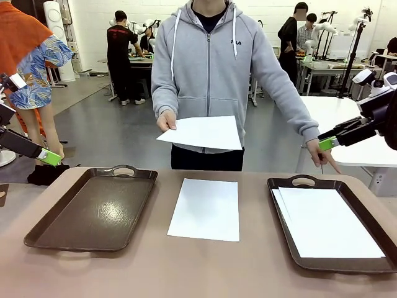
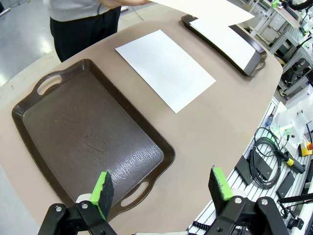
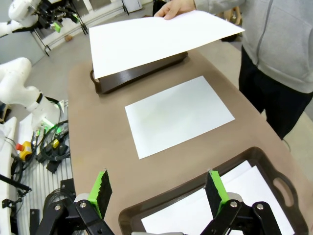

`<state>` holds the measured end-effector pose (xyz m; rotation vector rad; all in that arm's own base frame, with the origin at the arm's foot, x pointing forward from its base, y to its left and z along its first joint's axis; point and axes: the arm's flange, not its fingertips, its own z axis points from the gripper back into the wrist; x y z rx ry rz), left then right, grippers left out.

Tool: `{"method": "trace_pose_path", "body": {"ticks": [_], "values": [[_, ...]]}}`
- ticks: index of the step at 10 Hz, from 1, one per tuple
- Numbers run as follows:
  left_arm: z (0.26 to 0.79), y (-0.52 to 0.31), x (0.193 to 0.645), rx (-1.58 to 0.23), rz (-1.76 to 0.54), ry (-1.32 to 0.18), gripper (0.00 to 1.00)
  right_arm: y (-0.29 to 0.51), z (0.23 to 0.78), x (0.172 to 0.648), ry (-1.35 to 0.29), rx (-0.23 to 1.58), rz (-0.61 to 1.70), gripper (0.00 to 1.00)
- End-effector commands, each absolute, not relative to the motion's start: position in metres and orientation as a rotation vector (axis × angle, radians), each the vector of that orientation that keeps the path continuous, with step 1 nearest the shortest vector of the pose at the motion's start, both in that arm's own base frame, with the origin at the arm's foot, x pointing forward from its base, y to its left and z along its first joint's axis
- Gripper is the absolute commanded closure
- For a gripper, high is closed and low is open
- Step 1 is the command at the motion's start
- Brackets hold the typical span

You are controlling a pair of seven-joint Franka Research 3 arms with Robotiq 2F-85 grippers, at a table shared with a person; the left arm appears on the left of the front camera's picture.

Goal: Sort the A4 documents.
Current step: Receive the A4 Paper.

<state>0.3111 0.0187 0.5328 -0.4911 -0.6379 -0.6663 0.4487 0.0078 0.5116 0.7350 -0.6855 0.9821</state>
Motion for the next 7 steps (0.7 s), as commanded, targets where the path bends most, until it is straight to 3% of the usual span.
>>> {"method": "trace_pose_path", "body": {"ticks": [1,7], "values": [[0.532,0.021,0.312,-0.508,-0.679,-0.646,0.00,0.012,0.513,0.462,-0.655,0.835,0.906,0.00],[0.532,0.021,0.312,-0.508,-0.679,-0.646,0.00,0.061,0.496,0.521,-0.375,1.174,0.605,0.00]]}}
